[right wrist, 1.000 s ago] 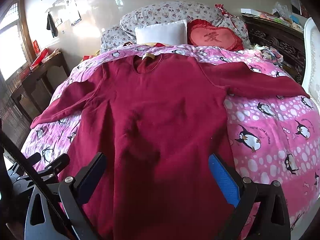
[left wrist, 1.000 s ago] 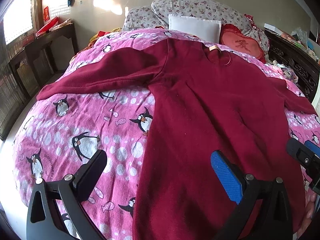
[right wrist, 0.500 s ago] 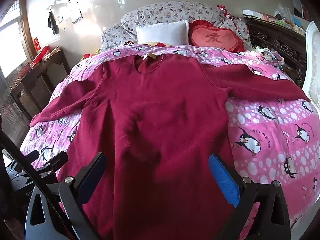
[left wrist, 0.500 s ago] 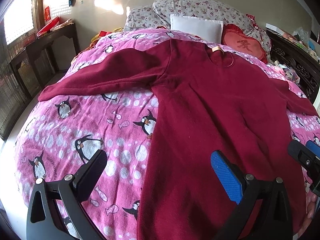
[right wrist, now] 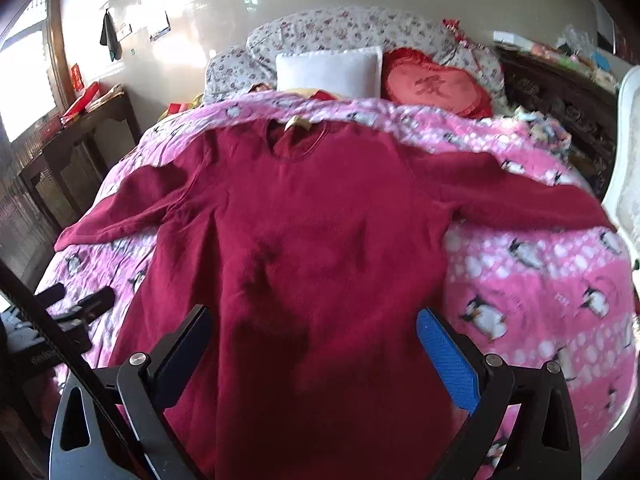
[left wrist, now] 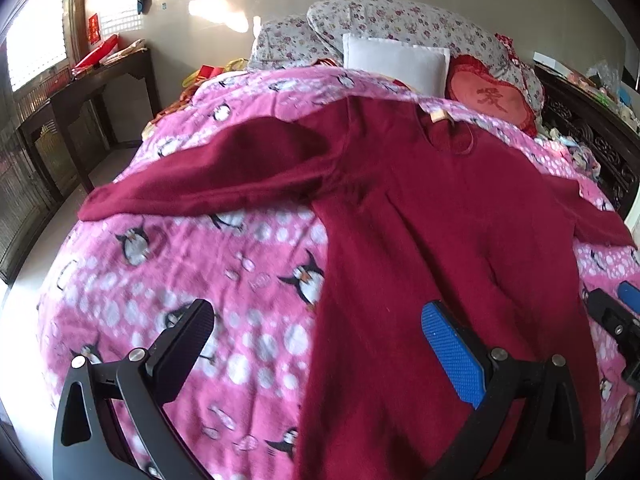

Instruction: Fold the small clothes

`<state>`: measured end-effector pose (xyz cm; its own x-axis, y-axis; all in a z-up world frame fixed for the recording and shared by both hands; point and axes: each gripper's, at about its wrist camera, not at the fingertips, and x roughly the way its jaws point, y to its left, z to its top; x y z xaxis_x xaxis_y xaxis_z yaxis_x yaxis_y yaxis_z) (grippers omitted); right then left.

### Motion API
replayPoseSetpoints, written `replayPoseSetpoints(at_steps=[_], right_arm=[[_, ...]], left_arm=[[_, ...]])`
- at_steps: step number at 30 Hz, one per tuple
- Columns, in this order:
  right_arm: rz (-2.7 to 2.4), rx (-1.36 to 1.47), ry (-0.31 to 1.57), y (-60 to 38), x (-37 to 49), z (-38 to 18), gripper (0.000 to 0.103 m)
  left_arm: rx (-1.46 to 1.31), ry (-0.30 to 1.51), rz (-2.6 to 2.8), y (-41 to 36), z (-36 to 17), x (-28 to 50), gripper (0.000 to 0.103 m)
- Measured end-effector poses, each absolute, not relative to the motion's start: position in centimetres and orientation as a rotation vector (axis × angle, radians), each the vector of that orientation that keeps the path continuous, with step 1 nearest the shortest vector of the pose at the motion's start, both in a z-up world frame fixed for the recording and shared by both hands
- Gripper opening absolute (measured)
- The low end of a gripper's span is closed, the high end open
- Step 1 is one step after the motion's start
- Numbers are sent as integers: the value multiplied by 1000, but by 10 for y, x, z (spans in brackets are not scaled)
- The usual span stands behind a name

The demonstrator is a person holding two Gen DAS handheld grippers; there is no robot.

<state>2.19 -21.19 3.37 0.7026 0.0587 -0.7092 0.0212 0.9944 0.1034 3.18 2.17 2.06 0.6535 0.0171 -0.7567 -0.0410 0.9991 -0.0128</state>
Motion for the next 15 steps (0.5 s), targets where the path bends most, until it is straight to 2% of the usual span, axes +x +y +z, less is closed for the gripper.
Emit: replayPoseSetpoints(at_steps=[3, 11, 15], right_arm=[[9, 104, 743, -220, 19, 46, 103], [16, 131, 773, -229, 24, 54, 103], [23, 70, 737, -227, 25, 83, 103]], left_arm=[[-30, 834, 54, 31, 33, 33, 103], [-14, 819, 52, 37, 45, 35, 103], [-16, 801, 53, 42, 54, 38, 103]])
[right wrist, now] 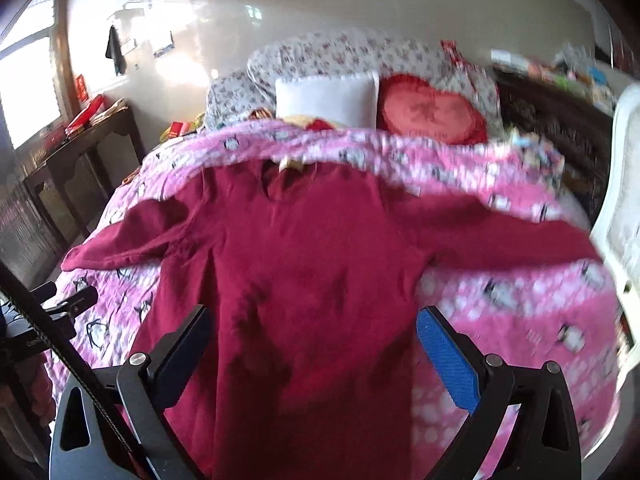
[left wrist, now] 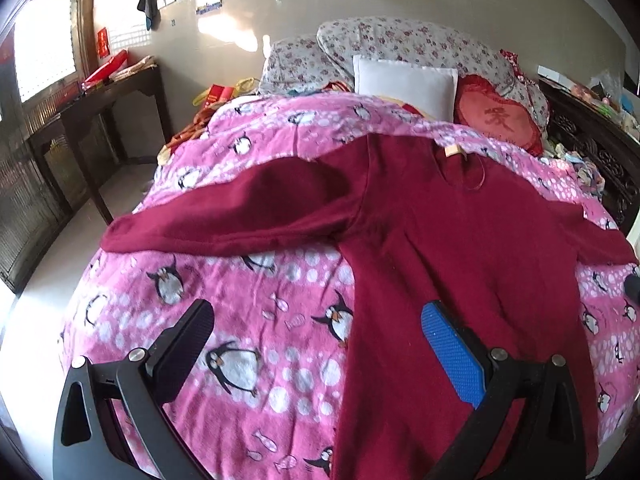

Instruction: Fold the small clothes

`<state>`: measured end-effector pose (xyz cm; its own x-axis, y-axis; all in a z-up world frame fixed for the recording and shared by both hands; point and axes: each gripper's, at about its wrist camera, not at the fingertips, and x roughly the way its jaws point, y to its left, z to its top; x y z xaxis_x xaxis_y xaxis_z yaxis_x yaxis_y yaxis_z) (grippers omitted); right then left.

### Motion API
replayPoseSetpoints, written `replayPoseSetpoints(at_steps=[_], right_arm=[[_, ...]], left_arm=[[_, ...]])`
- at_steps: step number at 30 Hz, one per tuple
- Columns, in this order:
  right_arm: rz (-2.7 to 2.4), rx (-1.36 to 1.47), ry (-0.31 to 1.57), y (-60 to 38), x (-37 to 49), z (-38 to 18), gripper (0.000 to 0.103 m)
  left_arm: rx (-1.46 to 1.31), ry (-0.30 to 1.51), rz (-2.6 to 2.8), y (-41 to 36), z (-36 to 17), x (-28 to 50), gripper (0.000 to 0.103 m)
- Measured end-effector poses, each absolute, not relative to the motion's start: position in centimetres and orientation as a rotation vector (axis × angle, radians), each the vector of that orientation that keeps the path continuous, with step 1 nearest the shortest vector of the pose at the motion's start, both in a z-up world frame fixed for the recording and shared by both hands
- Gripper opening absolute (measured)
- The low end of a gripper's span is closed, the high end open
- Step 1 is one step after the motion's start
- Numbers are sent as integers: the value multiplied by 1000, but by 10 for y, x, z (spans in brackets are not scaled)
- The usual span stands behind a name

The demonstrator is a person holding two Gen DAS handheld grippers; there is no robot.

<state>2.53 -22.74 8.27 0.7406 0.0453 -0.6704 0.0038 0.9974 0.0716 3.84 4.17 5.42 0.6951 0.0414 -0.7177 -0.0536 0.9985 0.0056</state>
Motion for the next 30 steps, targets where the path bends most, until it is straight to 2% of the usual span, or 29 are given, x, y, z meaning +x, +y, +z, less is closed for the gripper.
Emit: replayPoseSetpoints(at_steps=[6, 24, 30], right_arm=[[13, 51, 676, -228, 18, 108, 103], [60, 66, 782, -220, 38, 72, 103], [71, 28, 755, -212, 49, 85, 103]], left_arm=[[-22, 771, 72, 49, 65, 39, 103], [64, 799, 20, 7, 41, 50, 103], [77, 782, 20, 2, 50, 60, 103]])
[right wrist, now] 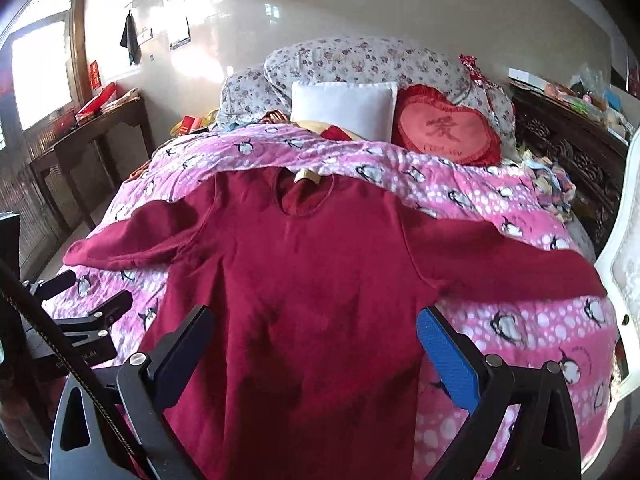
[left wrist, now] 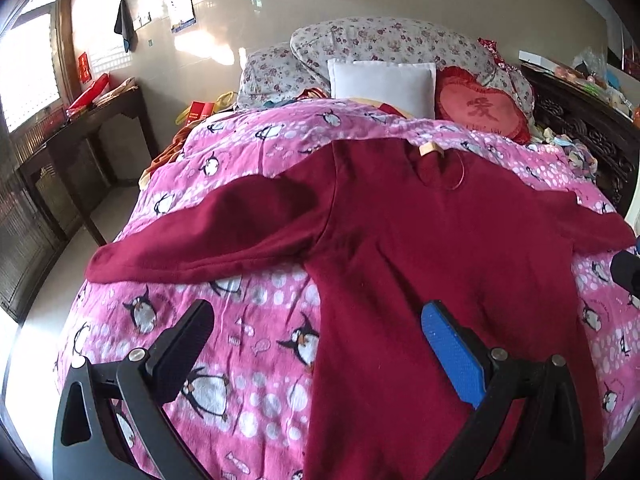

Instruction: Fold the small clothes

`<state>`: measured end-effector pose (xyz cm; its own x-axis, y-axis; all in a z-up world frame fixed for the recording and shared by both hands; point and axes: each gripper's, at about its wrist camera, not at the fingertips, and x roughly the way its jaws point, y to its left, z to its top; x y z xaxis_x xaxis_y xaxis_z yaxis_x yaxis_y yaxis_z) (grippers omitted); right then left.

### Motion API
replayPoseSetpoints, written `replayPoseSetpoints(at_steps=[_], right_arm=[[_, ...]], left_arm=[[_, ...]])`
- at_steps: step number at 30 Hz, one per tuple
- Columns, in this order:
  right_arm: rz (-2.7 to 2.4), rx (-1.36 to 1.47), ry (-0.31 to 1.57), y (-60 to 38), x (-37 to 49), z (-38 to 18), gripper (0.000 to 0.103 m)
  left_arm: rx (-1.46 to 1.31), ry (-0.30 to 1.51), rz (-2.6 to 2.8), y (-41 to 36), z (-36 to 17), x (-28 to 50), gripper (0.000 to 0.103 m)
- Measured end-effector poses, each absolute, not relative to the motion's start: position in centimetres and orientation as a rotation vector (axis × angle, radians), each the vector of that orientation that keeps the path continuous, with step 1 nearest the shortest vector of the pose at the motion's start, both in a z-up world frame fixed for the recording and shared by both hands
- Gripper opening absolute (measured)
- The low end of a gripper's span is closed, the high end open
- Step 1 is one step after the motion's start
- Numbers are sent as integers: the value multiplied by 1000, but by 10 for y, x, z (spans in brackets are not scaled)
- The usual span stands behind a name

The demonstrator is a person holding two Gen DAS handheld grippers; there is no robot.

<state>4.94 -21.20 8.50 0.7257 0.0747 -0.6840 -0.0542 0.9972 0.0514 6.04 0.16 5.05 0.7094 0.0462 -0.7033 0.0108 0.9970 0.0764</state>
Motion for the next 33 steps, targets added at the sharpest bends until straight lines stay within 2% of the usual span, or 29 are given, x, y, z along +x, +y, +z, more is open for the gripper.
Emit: replayPoseSetpoints(at_steps=[7, 13, 15, 17, 19, 25, 27, 30, 33], right_arm=[[99, 27, 761, -205, 66, 89, 103], [170, 57, 816, -187, 91, 63, 103], [223, 42, 834, -173, 102, 53, 98], [259, 17, 845, -156, 114, 44, 83], [290, -7, 858, -135, 128, 35, 74], [373, -4, 903, -82, 177, 9, 74], [380, -3, 922, -70, 196, 0, 74], [377, -12, 938, -60, 217, -10, 74], [349, -14, 943, -60, 236, -17, 74]], left_arm=[[18, 810, 14, 19, 46, 78, 103], [-125, 888, 79, 84, 25, 91, 103], [-166, 907, 137, 116, 19, 95, 103], [-215, 917, 199, 148, 16, 98, 103], [-276, 918, 270, 184, 12, 100, 103], [-488, 922, 434, 275, -3, 110, 103], [-636, 925, 449, 305, -14, 114, 103], [-804, 935, 480, 333, -32, 122, 103], [-824, 925, 493, 341, -39, 136, 103]])
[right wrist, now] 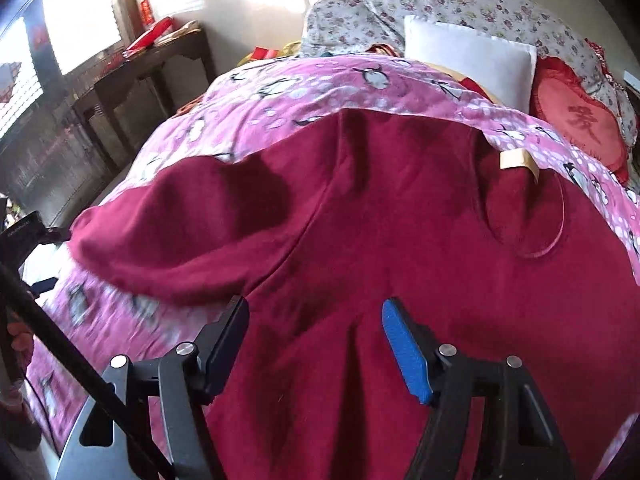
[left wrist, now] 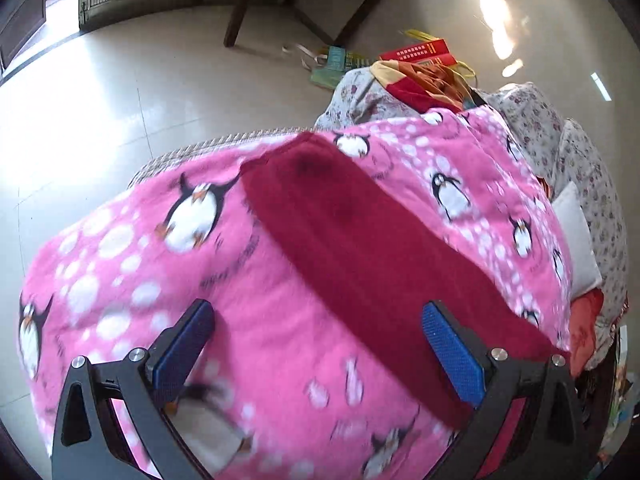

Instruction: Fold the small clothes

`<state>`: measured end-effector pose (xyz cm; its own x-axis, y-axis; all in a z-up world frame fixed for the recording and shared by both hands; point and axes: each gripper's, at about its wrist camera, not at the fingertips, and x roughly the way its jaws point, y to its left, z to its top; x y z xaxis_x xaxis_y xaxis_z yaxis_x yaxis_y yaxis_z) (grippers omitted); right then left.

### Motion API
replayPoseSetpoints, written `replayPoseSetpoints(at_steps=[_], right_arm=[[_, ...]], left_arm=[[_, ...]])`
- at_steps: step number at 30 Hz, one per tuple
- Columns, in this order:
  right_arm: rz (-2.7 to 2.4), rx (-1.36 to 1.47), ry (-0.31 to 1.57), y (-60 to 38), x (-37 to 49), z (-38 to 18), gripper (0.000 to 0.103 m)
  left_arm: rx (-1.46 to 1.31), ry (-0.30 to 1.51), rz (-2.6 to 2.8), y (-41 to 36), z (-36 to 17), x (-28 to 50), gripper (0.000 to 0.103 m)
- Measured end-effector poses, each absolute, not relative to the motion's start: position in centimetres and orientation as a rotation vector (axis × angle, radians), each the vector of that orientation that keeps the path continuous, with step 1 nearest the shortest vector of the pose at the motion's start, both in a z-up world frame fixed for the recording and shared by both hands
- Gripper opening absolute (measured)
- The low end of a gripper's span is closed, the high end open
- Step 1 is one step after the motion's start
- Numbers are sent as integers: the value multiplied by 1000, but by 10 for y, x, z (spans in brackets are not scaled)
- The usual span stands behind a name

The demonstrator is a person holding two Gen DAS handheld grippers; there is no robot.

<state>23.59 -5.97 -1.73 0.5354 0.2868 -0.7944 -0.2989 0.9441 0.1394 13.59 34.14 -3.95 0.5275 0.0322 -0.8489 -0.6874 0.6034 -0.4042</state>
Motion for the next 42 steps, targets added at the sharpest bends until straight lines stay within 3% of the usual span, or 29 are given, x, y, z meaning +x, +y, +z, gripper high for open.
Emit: replayPoseSetpoints(at_steps=[4, 5, 6, 8, 9, 16, 19, 23, 28, 33, 37, 42], right_arm=[[330, 12, 970, -64, 252, -34, 76], [321, 9, 983, -65, 255, -39, 76], [316, 6, 992, -65, 257, -44, 76], [321, 4, 990, -68, 258, -47, 74], [326, 5, 985, -71, 257, -44, 74], [255, 45, 884, -123, 243, 8, 75], [215, 67, 848, -155, 235, 24, 78], [154, 80, 804, -201, 219, 42, 85], [43, 139, 802, -267, 202, 42, 86], [-58, 171, 843, -324, 194, 25, 86], [-103, 201, 860, -350, 189, 17, 87], [-45, 234, 849, -345, 193, 18, 94]], left_arm=[[-780, 908, 509, 341, -42, 156, 97], [-760, 906, 507, 340, -42, 161, 74], [-712, 920, 500, 336, -40, 168, 35], [-679, 933, 461, 329, -32, 175, 12], [-680, 914, 444, 327, -25, 176, 10], [-553, 727, 224, 253, 81, 172, 8], [-460, 680, 78, 187, 124, 177, 8], [-333, 688, -101, 85, 140, 190, 8], [-223, 778, -271, -35, 104, 210, 7], [-122, 932, -403, -135, 24, 228, 7], [-46, 992, -455, -161, -9, 232, 10], [-78, 915, -536, -126, 27, 205, 76]])
